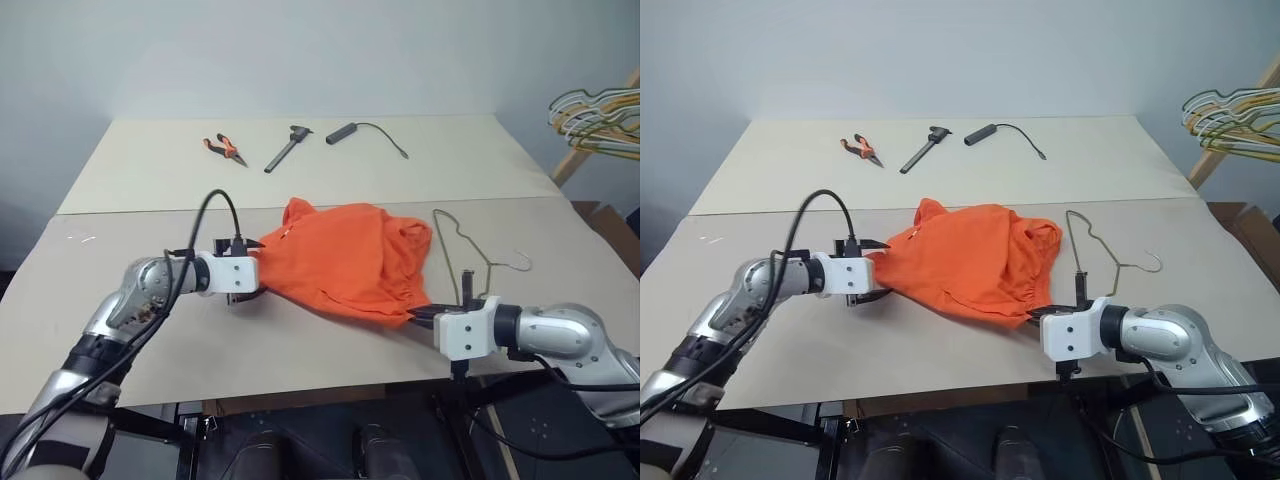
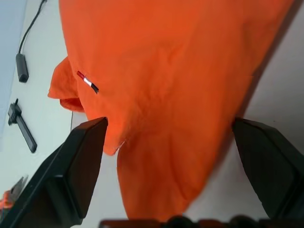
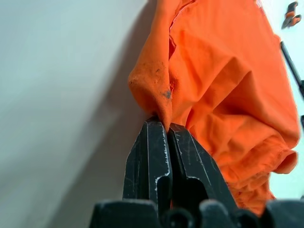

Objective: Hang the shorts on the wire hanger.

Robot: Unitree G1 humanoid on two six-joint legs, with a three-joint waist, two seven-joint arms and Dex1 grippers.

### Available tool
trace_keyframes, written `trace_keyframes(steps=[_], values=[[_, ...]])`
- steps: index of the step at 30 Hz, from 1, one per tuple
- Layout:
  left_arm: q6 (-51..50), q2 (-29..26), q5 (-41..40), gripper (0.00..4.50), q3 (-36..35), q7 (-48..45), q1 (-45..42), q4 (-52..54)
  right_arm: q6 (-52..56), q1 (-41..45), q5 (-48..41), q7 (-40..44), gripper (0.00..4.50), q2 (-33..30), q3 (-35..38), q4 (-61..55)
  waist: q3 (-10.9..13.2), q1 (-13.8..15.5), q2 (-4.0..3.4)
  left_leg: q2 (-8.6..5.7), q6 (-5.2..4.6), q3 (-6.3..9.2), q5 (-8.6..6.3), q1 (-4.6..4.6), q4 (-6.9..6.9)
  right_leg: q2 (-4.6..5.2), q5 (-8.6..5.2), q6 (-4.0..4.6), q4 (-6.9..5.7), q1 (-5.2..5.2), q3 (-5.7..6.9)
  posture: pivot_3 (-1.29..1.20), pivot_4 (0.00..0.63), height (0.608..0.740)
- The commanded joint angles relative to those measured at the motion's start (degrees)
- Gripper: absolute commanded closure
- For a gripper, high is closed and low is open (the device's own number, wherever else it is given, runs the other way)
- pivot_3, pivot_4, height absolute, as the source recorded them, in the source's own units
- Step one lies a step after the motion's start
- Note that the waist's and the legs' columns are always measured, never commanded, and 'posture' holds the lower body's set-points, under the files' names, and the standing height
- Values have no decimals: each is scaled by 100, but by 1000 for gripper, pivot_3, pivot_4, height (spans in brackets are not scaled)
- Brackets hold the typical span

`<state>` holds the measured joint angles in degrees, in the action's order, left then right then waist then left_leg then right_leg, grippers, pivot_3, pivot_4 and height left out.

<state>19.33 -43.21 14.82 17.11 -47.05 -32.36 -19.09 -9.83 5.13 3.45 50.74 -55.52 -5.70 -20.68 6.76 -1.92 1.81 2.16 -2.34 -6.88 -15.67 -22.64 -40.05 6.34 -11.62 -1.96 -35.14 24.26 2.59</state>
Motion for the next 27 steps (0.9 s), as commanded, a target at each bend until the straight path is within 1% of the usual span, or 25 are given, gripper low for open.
trace_keyframes(steps=[1,2,4,6,9,11,13,14,16,19,21,23,24,26,27], values=[[283,234,251,407,68,268,-342,-486,74,3,-119,9,4500,21,246,-259,-5,-38,1,0,-12,0,-7,0,-2,0,0,-1,-1,0,0,-130,77,740],[378,268,307,535,102,280,-413,-612,85,0,-127,12,4500,21,260,-267,-7,-44,1,0,-20,0,-12,-1,-5,1,1,-2,-2,-1,0,-134,77,740],[544,300,390,1268,134,291,-493,-781,87,-12,-143,24,4500,10,296,-268,-8,-59,1,0,-26,1,-15,-5,-16,2,2,-4,-6,0,0,-135,77,740],[624,311,401,1876,132,296,-534,-875,82,-8,-147,23,4500,3,341,-238,-9,-74,0,0,-28,1,-17,-7,-19,4,2,-6,-6,1,0,-135,77,740],[709,297,414,2902,110,319,-586,-990,89,4,-153,33,4500,25,375,-217,-11,-90,0,1,-29,0,-17,-7,-21,4,3,-7,-7,2,-1,-131,76,740],[761,237,377,3509,71,272,-589,-1004,112,9,-208,53,4500,62,387,-213,-12,-82,0,1,-29,1,-17,-7,-22,4,3,-7,-9,2,-1,-127,78,740],[784,120,266,4211,3,127,-540,-895,125,40,-257,94,4500,73,395,-200,-13,-82,0,1,-29,1,-17,-7,-24,4,3,-7,-10,2,-1,-127,78,740],[792,22,181,4439,-36,2,-494,-796,122,61,-293,129,4500,71,406,-177,-13,-83,0,1,-29,1,-17,-7,-25,5,3,-7,-11,2,-1,-127,78,740],[764,-292,-76,4439,-146,-361,-317,-471,84,108,-385,221,4500,37,446,-125,-13,-108,0,3,-29,1,-17,-9,-26,4,3,-7,-11,4,-1,-128,82,740],[594,-1090,-559,4439,-318,-1189,193,287,-50,152,-655,482,4500,-80,550,-35,-13,-185,-2,12,-29,12,-17,-8,-26,4,3,-6,-19,12,-8,-127,85,740],[521,-1718,-948,4439,-492,-1716,688,828,-133,117,-960,784,4500,-216,665,-21,-15,-223,-5,19,-28,14,-18,-7,-25,3,3,-6,-19,15,-13,-120,87,740],[294,-2390,-1619,4439,-831,-2265,1392,1504,-215,108,-1328,1191,4500,-408,759,73,-14,-237,-7,36,-29,10,-21,-3,-26,2,2,-6,-23,18,-19,-110,88,740],[206,-2611,-1863,4439,-985,-2418,1661,1750,-208,169,-1490,1376,4500,-489,770,146,-14,-228,-7,40,-30,7,-24,-2,-25,1,2,-5,-23,20,-22,-101,86,740],[-20,-2849,-2196,4439,-1231,-2518,2010,2087,-105,408,-1734,1615,4500,-574,729,308,-15,-185,-9,43,-34,7,-27,11,-26,2,2,-5,-24,11,-23,-92,84,740],[-199,-2823,-2332,4439,-1324,-2466,2037,2191,8,702,-1815,1654,4500,-510,650,459,-15,-151,-10,43,-37,6,-29,18,-27,2,2,-5,-26,4,-23,-82,79,740]])
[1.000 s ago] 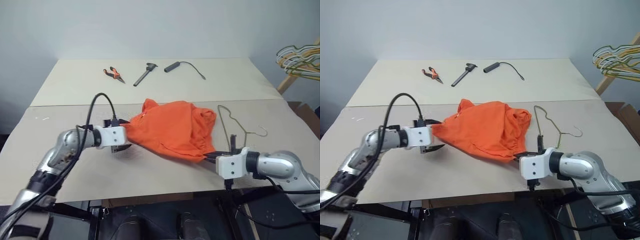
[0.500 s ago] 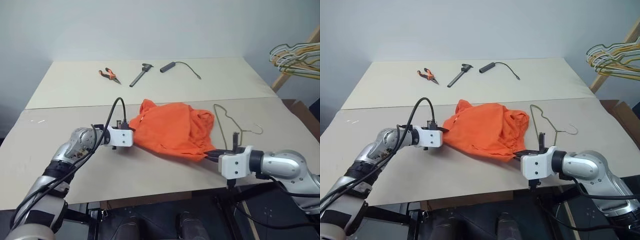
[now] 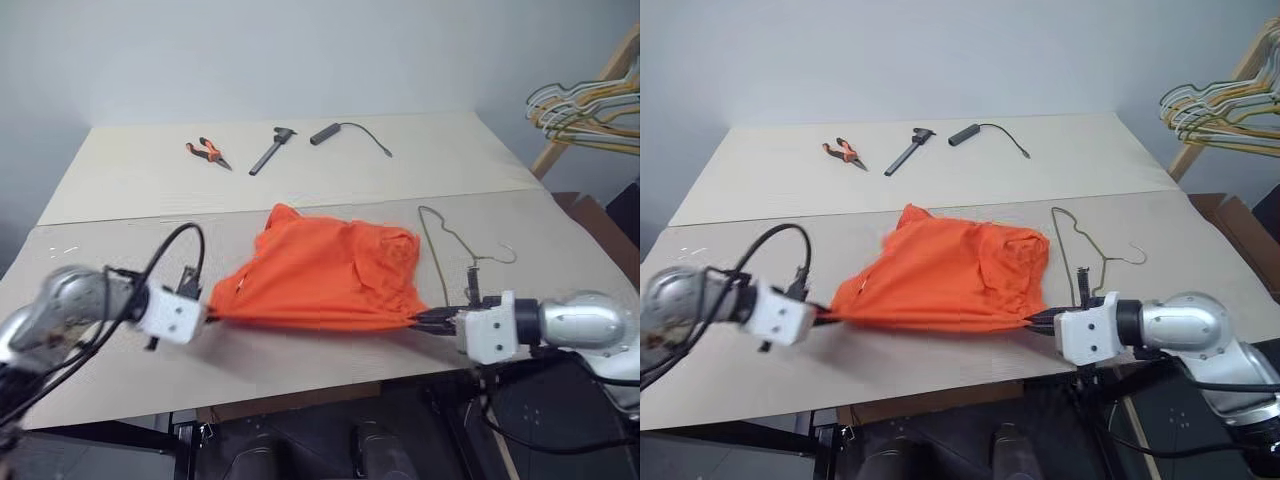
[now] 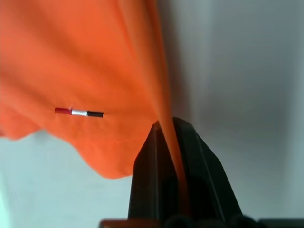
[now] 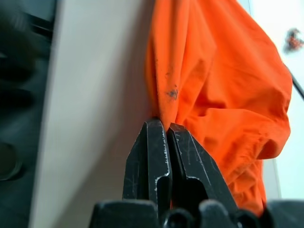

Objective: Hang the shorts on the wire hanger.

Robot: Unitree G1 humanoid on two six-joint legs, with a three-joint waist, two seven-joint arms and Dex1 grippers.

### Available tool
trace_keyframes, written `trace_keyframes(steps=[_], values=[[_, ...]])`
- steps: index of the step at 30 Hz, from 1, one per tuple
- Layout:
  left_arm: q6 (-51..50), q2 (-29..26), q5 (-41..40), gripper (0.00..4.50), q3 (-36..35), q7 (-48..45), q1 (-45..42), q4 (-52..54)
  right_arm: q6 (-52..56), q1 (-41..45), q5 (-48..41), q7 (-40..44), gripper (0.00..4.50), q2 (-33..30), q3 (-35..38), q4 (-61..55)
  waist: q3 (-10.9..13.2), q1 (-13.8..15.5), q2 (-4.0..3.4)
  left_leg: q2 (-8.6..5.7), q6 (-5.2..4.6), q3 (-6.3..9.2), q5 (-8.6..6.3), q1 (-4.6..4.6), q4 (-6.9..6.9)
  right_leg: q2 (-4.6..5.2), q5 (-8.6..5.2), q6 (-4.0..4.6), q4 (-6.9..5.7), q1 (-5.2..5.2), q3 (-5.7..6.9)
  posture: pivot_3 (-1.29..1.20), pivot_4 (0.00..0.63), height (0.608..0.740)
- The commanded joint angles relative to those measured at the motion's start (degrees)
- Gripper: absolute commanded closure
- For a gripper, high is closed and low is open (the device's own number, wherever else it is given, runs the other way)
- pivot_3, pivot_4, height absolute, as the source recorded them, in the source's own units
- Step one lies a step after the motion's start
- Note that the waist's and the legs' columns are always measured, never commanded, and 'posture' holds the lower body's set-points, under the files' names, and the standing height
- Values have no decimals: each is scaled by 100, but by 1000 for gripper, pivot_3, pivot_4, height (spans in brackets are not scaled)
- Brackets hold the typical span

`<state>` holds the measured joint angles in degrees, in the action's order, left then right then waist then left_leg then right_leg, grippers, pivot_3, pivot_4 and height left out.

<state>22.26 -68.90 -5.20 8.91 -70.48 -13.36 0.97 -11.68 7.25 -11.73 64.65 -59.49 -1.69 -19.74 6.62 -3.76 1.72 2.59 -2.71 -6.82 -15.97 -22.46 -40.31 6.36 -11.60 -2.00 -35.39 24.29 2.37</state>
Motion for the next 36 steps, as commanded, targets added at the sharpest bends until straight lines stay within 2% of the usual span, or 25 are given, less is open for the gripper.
trace_keyframes(steps=[1,3,7,8,11,12,14,15,17,19,21,23,25,26,29,30,32,34,36], values=[[-814,-116,-469,4439,-584,36,23,254,427,945,-362,250,4500,36,122,571,-2,54,-5,0,0,0,0,10,-1,0,-2,0,0,-8,1,-79,77,740],[-1334,228,-556,4439,-602,319,-425,202,726,1825,-343,239,4500,384,-144,1086,-19,85,-19,0,1,0,1,36,-11,0,-21,-2,0,-18,1,-73,64,740],[-2213,1297,-230,4439,-390,1035,-2188,-672,952,3860,421,-75,4500,1304,-691,2986,-72,123,-19,-15,6,-7,17,36,-16,-4,4,-7,-27,-33,-2,-58,36,740],[-2312,1658,49,4439,-311,1426,-2825,-1157,838,4486,877,-519,4500,1586,-844,3760,-77,120,-17,-32,8,-21,18,23,-39,-5,10,6,-52,-24,0,-55,29,740],[-2212,2788,1177,4439,-114,3643,-5080,-3464,610,6451,2298,-3236,4500,2459,-1191,6323,-86,96,-15,-46,67,-24,55,-5,-55,0,12,6,-71,-5,6,-45,11,740],[-2004,3051,1494,4439,-83,4560,-5773,-4314,529,6976,2628,-4279,4500,2666,-1237,6992,-93,88,-16,-51,67,-19,62,-31,-48,4,17,3,-65,12,12,-43,4,740],[-1562,3312,1915,4439,-20,5862,-6654,-5492,250,7620,2917,-5647,4500,2910,-1206,7848,-127,34,-17,-53,75,-14,67,-90,-47,9,21,3,-92,80,11,-50,0,740],[-1368,3374,2063,4439,14,6316,-6928,-5894,87,7812,2964,-6080,4500,2984,-1156,8129,-172,-7,-18,-58,78,-12,68,-128,-29,12,19,1,-81,120,10,-52,0,740],[-931,3406,2472,4439,172,7405,-7492,-6533,-483,8139,2898,-6936,4500,3078,-913,8448,-227,-68,-27,-74,86,-22,66,-135,54,24,15,-4,-78,178,17,-61,0,740],[-486,3444,2668,4439,188,8255,-7878,-6862,-1260,8299,2901,-7728,4500,3050,-746,8530,-227,-170,-27,-72,98,-20,58,-132,108,27,10,-11,-64,189,62,-71,0,740],[-2,3450,2860,4439,279,8707,-7965,-6988,-1844,8233,3037,-8139,4500,2945,-763,8558,-228,-234,-27,-71,104,-20,61,-135,152,29,5,-14,-26,193,93,-81,0,740],[465,3463,2946,4439,349,8691,-7820,-7015,-2208,7994,3098,-8028,4500,2860,-824,8616,-227,-298,-27,-72,104,-18,61,-134,164,44,-1,-17,-25,193,135,-89,0,740],[994,3442,2983,4439,437,8290,-7445,-6906,-2511,7549,2994,-7419,4500,2777,-854,8642,-242,-346,-29,-77,104,-18,61,-134,160,51,-3,-19,-14,181,147,-92,7,740],[1343,3394,2968,4439,485,7977,-7124,-6746,-2759,7231,2999,-7069,4500,2679,-927,8582,-245,-366,-32,-77,104,-20,61,-124,156,51,-4,-18,11,152,151,-90,12,740],[1936,3266,2771,4439,469,7150,-6396,-6260,-3311,6576,2920,-6216,4500,2476,-981,8344,-247,-428,-36,-81,87,-34,62,0,152,60,-7,-16,59,-1,153,-86,21,740],[2040,3202,2587,4439,432,6752,-6012,-5915,-3513,6279,2817,-5778,4500,2398,-1004,8209,-246,-458,-36,-83,77,-42,68,12,143,67,-3,-12,49,-11,149,-86,24,740],[1977,2819,1896,4439,448,5428,-4712,-4568,-4040,5439,2459,-4568,4500,2202,-1162,7783,-247,-513,-37,-88,64,-47,88,16,134,82,12,-6,33,-8,141,-88,35,740],[1373,2413,1182,4439,379,4398,-3576,-3104,-4220,4796,1989,-3540,4500,2099,-1261,7281,-247,-589,-37,-75,65,-45,95,39,134,83,20,-4,23,-14,122,-88,45,740],[659,2016,618,4439,250,3642,-2725,-1923,-4412,4330,1664,-2943,4500,2012,-1324,6829,-242,-657,-40,-70,67,-18,97,49,133,82,21,-2,7,-8,102,-89,52,740]])
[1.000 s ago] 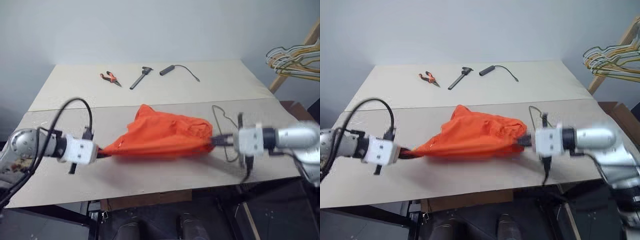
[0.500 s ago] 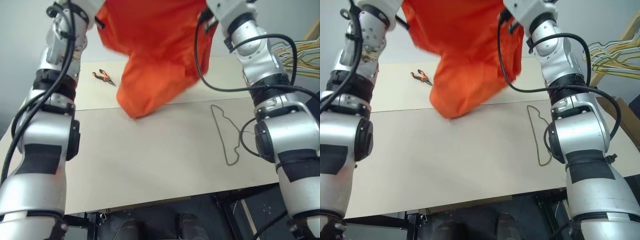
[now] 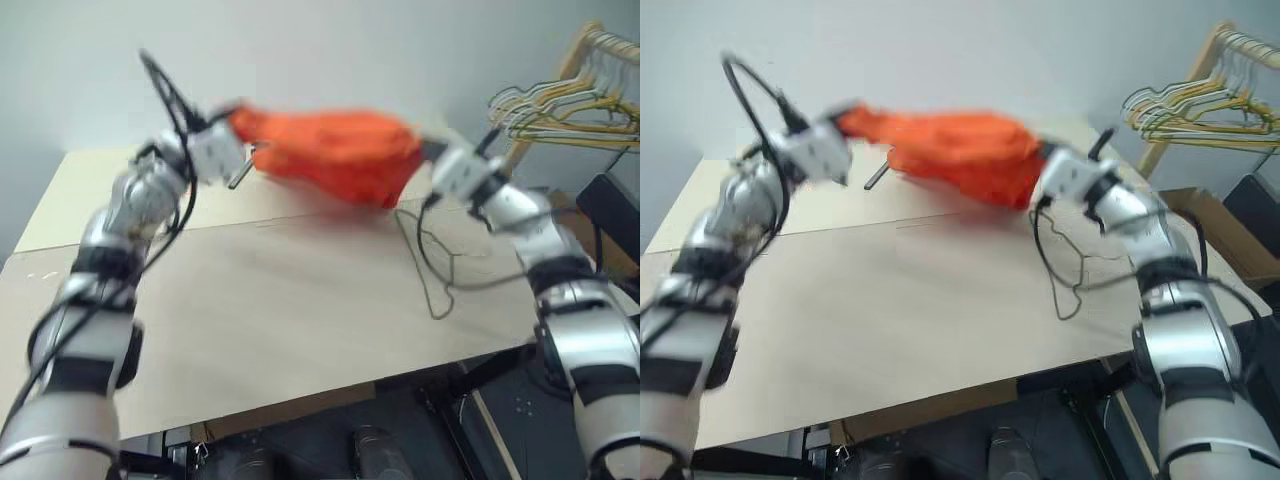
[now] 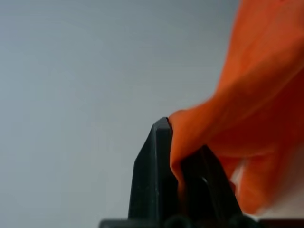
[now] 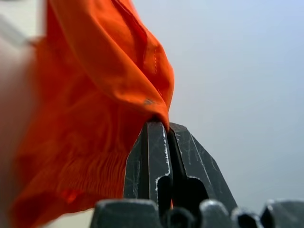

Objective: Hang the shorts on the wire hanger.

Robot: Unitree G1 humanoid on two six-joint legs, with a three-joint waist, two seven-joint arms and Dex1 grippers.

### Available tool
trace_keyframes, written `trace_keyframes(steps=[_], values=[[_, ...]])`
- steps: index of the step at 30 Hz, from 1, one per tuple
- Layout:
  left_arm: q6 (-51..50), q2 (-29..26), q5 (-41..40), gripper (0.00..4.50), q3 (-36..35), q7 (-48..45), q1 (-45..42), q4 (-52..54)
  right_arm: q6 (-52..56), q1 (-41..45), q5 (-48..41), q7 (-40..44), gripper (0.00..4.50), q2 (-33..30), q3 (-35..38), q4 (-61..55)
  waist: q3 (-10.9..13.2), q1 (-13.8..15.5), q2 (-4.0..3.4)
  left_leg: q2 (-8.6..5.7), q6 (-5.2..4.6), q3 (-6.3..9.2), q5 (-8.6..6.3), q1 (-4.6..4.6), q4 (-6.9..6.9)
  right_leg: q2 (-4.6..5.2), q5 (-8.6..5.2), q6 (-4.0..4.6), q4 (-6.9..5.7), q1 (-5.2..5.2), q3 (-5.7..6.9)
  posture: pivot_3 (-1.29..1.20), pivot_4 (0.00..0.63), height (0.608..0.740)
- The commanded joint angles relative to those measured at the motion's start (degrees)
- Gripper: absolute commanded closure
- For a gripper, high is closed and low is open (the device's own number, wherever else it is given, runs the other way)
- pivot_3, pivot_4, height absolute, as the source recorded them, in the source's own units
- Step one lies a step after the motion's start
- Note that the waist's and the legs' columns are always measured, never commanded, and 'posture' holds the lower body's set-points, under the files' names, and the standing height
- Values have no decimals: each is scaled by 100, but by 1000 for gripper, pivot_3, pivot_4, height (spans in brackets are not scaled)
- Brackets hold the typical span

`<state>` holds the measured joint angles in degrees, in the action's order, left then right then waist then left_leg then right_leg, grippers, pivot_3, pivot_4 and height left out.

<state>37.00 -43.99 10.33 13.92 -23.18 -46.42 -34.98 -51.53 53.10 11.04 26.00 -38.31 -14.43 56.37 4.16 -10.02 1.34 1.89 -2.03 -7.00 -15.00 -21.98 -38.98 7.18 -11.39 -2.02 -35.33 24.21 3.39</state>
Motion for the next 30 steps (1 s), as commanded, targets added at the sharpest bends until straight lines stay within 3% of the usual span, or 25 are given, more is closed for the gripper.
trace_keyframes(steps=[1,7,10,14,20,30], values=[[-1117,-734,-1147,4439,-340,-1418,1067,2253,-388,-538,-851,1359,4500,-173,-129,-1073,9,-50,-1,0,-2,5,1,-5,-10,0,0,0,-21,7,-9,-85,55,740],[-3043,-1952,-2140,4439,-900,-2850,2883,4278,115,-1608,-1177,2483,4500,-361,-274,-2157,17,98,-2,1,-68,1,-39,57,-26,11,-2,0,-49,-25,-51,-78,67,740],[-3542,-2576,-2420,4439,-1203,-3552,3665,4832,142,-1946,-824,2536,4500,-465,-296,-2443,23,222,-7,4,-68,-5,-42,101,-26,12,-15,6,-55,-58,-55,-81,76,740],[-3737,-3135,-2701,4439,-1739,-4378,4698,5385,-8,-2205,-151,2186,4500,-532,-235,-2611,28,383,-12,5,-63,-23,-39,85,-26,11,-27,15,-70,-18,-68,-90,85,740],[-4563,-3155,-3009,4439,-2552,-4778,5915,6515,-496,-2330,808,1471,4500,-681,-189,-2675,49,468,-12,9,-25,-64,-23,80,-25,5,-38,30,-73,2,-83,-108,96,740],[-5500,-2795,-2977,4439,-3059,-4733,6776,7782,-868,-2481,1628,462,4500,-949,-167,-2697,103,432,-9,10,-25,-72,-25,89,-24,-1,-81,22,-70,-2,-101,-136,112,740]])
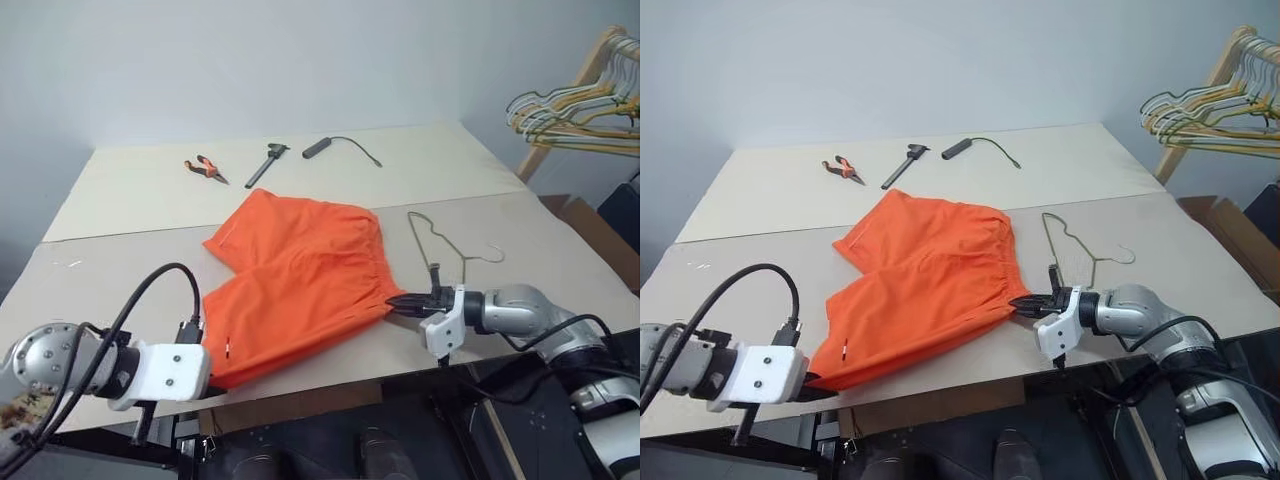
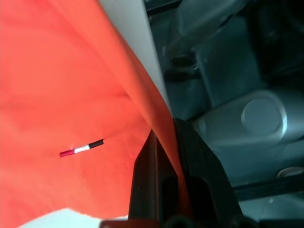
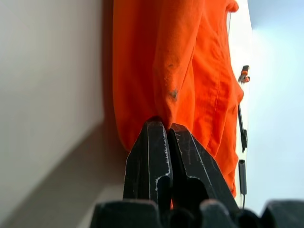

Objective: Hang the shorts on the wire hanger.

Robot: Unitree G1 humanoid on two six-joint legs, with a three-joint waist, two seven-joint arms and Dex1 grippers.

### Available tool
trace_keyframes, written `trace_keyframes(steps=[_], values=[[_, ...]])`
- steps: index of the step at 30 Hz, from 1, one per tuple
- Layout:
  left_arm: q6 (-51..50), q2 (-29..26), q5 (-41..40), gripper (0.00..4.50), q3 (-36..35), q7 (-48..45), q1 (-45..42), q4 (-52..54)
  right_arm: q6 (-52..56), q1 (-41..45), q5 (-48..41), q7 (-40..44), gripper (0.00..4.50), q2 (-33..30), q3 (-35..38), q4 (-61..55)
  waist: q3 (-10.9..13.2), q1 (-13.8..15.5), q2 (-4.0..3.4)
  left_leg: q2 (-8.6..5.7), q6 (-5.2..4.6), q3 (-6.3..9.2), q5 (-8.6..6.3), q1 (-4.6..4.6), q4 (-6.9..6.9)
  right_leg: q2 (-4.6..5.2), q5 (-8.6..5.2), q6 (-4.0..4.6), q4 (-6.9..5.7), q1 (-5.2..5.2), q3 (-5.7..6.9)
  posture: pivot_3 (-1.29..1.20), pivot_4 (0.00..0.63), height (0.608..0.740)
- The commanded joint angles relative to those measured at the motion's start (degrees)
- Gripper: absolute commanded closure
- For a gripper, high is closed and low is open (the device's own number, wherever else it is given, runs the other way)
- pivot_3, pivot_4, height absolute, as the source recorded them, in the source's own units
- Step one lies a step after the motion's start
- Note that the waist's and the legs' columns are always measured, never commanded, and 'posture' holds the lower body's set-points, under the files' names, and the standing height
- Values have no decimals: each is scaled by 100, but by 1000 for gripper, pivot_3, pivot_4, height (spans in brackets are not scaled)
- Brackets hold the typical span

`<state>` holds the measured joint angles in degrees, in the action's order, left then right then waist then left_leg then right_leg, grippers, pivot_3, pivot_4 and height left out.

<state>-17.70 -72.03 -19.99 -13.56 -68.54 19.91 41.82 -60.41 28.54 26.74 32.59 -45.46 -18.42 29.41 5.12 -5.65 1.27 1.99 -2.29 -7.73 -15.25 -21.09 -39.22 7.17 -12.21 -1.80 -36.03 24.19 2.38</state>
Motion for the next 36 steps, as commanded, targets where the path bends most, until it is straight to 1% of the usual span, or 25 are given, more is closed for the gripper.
trace_keyframes(steps=[1,3,5,6,7,8,13,16,17,18,19,21,24,26,28,31,36], values=[[21,21,113,4439,-321,-216,151,53,35,-73,-26,-164,4500,-261,213,-51,13,-7,-5,1,1,0,-1,0,0,-2,1,1,0,1,-2,-136,112,740],[129,43,196,4439,-308,-248,120,-41,112,-193,-248,-38,4500,-316,181,-174,23,-1,-10,0,-5,0,-5,1,0,-3,0,1,1,0,-3,-136,111,740],[224,82,203,4500,-292,-302,82,-110,259,-353,-669,264,3956,-421,117,-394,31,4,-9,1,-35,0,-23,2,0,-3,0,2,2,-1,-3,-136,111,740],[287,115,191,4043,-299,-345,74,-139,294,-421,-825,382,3707,-484,98,-501,36,11,-11,1,-37,0,-24,2,0,-2,1,3,3,-2,-3,-137,110,740],[337,135,147,3843,-349,-448,96,-177,337,-505,-997,498,3404,-552,86,-632,39,19,-13,0,-39,0,-25,2,0,-2,1,3,5,-4,-3,-137,109,740],[403,142,100,3540,-415,-587,124,-216,401,-595,-1160,614,3044,-628,81,-766,42,15,-11,-1,-43,0,-27,1,0,0,4,8,7,-4,-3,-136,107,740],[558,319,-397,1854,-877,-1167,68,-369,846,-1233,-1884,971,1255,-1130,324,-1442,59,11,-8,5,-45,-3,-30,0,0,-1,2,7,7,0,-3,-128,104,740],[644,428,-851,836,-1273,-1597,-89,-700,1728,-1867,-2696,1043,126,-1371,820,-2046,68,14,-9,7,-44,-5,-30,0,0,-1,-1,1,8,0,-4,-123,103,740],[599,491,-1024,526,-1344,-1583,-278,-884,2459,-2163,-3210,1043,0,-1443,1121,-2398,69,20,-9,8,-44,-4,-30,2,0,-1,-2,0,8,-1,-4,-122,102,740],[454,589,-1219,192,-1335,-1394,-555,-1032,3303,-2420,-3716,979,0,-1472,1435,-2758,71,43,-11,8,-44,-4,-30,1,0,-1,-2,0,7,0,-3,-124,101,740],[236,720,-1407,47,-1266,-1082,-869,-1120,4318,-2607,-4259,919,0,-1520,1697,-3136,71,67,-11,9,-44,-2,-31,0,0,0,-2,0,7,-3,-3,-127,99,740],[-222,986,-1774,47,-1078,-519,-1454,-1217,5887,-2747,-4871,718,0,-1522,2079,-3668,71,104,-9,9,-45,2,-31,2,-1,0,0,0,7,-7,-3,-133,96,740],[-778,1444,-2269,47,-752,199,-2295,-1324,7707,-2610,-5218,286,0,-1445,2388,-4071,68,118,-1,8,-50,1,-34,0,-1,-1,5,-4,13,-8,-9,-154,90,740],[-1013,1709,-2446,47,-505,476,-2767,-1389,9033,-2220,-5359,-136,0,-1310,2376,-4106,64,117,9,7,-50,1,-34,-5,-1,-2,26,-7,13,-2,-9,-161,86,740],[-1182,1893,-2547,47,-287,639,-3121,-1442,10126,-1808,-5337,-408,0,-1205,2235,-4062,64,109,10,3,-50,0,-35,-9,-1,-7,50,3,16,1,-10,-173,81,740],[-1288,2044,-2604,47,-92,674,-3426,-1524,11091,-1382,-5279,-502,0,-1032,2053,-3985,64,91,9,-4,-53,-1,-37,-19,-1,-7,52,3,21,8,-9,-182,77,740],[-1213,2234,-2527,47,199,562,-3737,-1700,11739,-652,-4794,-631,0,-483,1401,-3256,59,-29,15,-10,-52,-1,-42,-30,-1,-16,54,-1,35,9,-5,-193,66,740]])
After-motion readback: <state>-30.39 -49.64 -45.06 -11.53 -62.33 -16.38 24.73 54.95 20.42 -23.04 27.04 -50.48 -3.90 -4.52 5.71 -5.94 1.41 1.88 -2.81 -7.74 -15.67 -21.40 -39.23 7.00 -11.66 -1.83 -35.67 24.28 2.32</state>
